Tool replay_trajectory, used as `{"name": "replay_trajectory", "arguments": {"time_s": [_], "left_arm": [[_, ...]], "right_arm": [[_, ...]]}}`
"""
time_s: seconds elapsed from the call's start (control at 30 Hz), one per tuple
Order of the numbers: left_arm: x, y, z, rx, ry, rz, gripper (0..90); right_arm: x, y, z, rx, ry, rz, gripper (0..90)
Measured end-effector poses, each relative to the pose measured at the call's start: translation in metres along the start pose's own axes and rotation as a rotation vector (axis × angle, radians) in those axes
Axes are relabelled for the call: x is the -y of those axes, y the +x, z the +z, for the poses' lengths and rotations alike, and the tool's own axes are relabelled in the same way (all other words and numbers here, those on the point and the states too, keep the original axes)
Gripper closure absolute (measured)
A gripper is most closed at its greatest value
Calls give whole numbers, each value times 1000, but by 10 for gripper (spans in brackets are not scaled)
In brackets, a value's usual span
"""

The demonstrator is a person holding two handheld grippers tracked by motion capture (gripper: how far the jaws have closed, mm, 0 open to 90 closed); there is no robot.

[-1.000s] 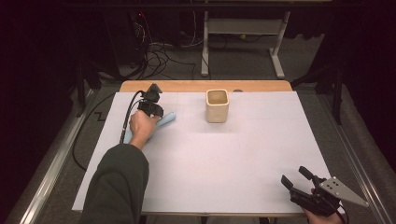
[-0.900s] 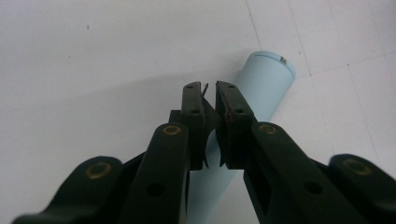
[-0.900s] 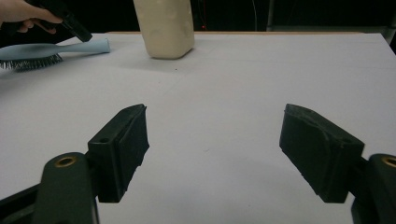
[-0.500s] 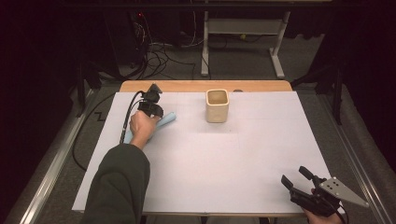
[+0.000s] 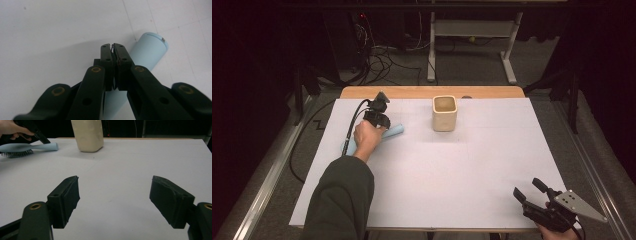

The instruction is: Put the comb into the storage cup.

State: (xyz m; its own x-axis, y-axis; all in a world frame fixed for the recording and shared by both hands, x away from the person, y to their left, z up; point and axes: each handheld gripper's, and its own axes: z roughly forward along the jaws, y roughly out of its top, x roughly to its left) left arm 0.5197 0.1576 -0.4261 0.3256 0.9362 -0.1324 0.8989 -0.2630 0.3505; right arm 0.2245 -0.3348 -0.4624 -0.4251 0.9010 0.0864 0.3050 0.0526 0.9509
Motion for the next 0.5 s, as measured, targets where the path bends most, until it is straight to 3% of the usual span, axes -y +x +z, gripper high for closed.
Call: {"name": "replay_trajectory", "arguments": {"time_s": [0.5], "left_arm": [[6, -29, 11, 52, 27, 79, 866]], "right_arm": [[0, 1, 0, -1, 0, -7, 246]]}}
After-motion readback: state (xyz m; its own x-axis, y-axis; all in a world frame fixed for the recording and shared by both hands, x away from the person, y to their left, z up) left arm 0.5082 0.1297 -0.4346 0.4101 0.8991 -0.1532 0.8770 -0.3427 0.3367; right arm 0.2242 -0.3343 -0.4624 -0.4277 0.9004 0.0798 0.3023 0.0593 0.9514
